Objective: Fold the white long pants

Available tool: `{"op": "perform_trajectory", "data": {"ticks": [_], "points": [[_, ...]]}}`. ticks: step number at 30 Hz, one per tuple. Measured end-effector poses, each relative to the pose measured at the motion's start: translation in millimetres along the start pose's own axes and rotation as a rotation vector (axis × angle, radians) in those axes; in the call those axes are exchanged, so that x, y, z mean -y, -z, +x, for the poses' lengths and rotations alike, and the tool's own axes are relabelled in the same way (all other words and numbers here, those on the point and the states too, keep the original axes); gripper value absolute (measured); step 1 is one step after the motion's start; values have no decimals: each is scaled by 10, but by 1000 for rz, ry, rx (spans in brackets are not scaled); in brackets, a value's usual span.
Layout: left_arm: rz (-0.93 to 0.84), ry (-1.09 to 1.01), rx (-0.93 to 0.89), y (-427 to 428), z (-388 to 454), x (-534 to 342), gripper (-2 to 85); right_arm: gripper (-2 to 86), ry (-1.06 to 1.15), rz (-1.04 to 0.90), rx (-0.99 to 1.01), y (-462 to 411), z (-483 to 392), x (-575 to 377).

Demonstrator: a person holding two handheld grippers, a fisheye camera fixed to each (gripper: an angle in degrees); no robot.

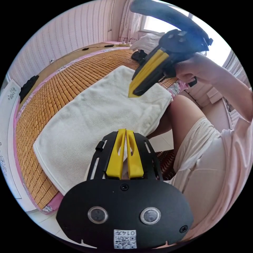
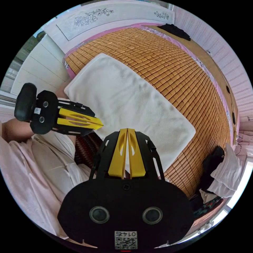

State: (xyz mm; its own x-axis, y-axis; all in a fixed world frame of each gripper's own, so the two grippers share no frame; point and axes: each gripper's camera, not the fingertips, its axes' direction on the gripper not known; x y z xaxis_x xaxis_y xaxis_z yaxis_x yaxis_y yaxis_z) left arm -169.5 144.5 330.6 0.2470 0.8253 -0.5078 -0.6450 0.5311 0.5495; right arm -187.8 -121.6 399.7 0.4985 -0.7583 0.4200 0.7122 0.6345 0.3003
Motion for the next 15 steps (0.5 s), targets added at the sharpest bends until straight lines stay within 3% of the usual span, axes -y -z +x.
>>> {"op": "perform_trajectory", "data": {"ticks": [2,8,15], "points": [[-82,0,4,-277,11,33,-10,-6,38,1,-24,-90,-72,236],[-41,27,16,-488,30,58,-10,-4,68,-126,-85,-671,-90,854],[-44,76,-70,-449,-127,248,-10,-5,216,-200,-64,-462,-34,1025]]}}
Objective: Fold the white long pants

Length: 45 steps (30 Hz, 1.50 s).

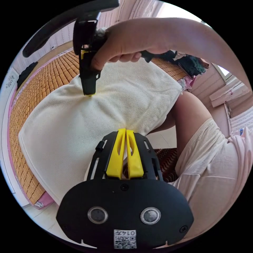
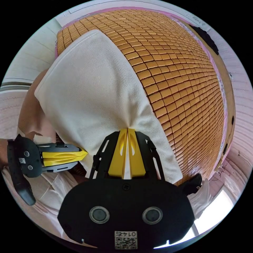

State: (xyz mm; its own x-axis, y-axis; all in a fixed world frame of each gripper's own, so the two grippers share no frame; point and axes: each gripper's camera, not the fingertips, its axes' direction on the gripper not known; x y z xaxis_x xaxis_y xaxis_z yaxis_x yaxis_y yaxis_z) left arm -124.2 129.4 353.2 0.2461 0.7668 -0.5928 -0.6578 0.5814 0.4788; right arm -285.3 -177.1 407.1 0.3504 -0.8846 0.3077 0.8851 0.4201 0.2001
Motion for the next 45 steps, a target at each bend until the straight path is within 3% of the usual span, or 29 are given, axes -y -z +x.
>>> {"op": "perform_trajectory", "data": {"ticks": [4,7,13,17,20,31,34,37,39,41,45], "points": [[114,98,27,208,-242,210,-10,-6,-38,1,-13,70,172,108],[70,144,13,-4,-464,452,-10,-7,-94,-48,29,-171,253,185],[-55,57,-71,-145,-580,707,-10,-9,-44,-119,4,-156,279,113],[-154,-119,-130,-43,-220,794,-10,-10,-34,-128,6,-120,334,-58],[-305,-258,-31,-422,99,773,-10,-10,-35,-119,17,-82,393,-238],[-212,-302,69,-439,271,753,-9,-10,-114,-22,108,102,775,-1186],[-206,-268,9,-352,186,781,-9,-9,-172,132,181,233,959,-1703],[-191,-180,-52,-107,67,772,-9,-7,-257,434,290,483,1153,-2745],[-139,-119,-71,135,-48,767,-8,-1,-451,541,354,548,1364,-3816],[-88,-96,-103,311,-137,842,-5,11,-627,587,420,470,1495,-4619],[48,-70,-141,631,-313,1309,34,130,-917,562,570,118,1576,-6034]]}}
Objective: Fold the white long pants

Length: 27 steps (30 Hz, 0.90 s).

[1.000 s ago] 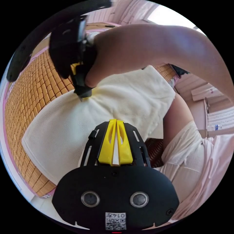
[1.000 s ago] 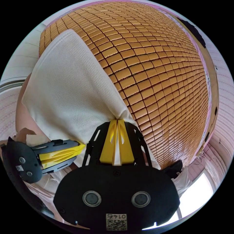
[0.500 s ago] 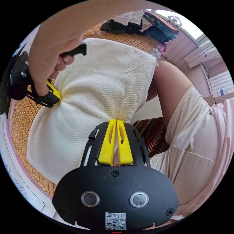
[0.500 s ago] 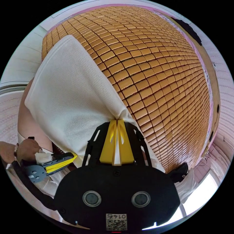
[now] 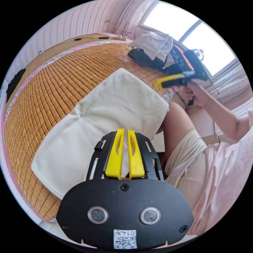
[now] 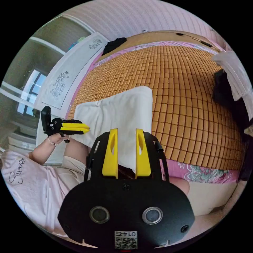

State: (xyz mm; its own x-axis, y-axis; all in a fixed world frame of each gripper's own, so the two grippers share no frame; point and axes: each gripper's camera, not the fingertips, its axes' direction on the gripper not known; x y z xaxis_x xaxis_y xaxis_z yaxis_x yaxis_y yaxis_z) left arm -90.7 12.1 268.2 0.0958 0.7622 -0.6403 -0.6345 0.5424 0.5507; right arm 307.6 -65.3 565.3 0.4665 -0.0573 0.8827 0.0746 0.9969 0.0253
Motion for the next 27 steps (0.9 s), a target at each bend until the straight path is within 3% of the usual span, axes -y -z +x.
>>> {"op": "perform_trajectory", "data": {"ticks": [9,13,18,23,27], "points": [[0,46,-101,-78,-229,1540,102,237,-127,-129,183,147,798,-591],[-90,69,-93,-340,-201,2020,134,174,-171,-42,235,350,1017,-718],[-364,113,-37,-803,-238,2280,120,117,-125,-76,204,520,1168,-832],[-360,107,-96,-530,-225,2287,75,83,-63,-18,234,807,1242,-1004],[-246,41,-132,27,-29,2451,65,78,-27,147,205,1431,1304,-1218]]}}
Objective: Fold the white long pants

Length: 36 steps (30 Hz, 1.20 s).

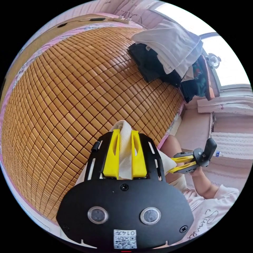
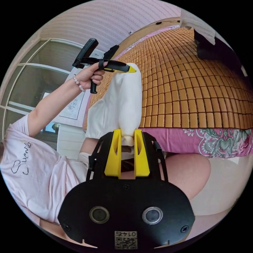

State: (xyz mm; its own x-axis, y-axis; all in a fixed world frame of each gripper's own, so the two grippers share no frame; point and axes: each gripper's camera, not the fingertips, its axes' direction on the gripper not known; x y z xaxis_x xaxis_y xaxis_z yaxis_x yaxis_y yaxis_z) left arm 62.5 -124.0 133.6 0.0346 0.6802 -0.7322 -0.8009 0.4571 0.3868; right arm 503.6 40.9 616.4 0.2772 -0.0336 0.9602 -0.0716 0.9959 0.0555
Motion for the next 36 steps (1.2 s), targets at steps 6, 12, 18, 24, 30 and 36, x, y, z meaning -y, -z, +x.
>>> {"op": "perform_trajectory", "data": {"ticks": [6,12,18,24,30,36], "points": [[290,-113,-155,1225,226,-475,65,78,223,160,-46,836,-464,-43],[446,123,45,1926,-392,-2537,78,88,535,-91,229,-251,-1377,-3],[499,617,49,1690,-955,-4540,77,78,528,-444,261,-1457,-1421,-68],[530,652,-141,1388,-718,-4787,131,138,374,-175,-17,-924,-939,272],[451,624,-220,1007,-504,-4603,167,231,63,-291,-55,-1441,-76,434],[462,707,-299,952,-512,-4803,126,203,-126,-336,204,-1993,309,477]]}}
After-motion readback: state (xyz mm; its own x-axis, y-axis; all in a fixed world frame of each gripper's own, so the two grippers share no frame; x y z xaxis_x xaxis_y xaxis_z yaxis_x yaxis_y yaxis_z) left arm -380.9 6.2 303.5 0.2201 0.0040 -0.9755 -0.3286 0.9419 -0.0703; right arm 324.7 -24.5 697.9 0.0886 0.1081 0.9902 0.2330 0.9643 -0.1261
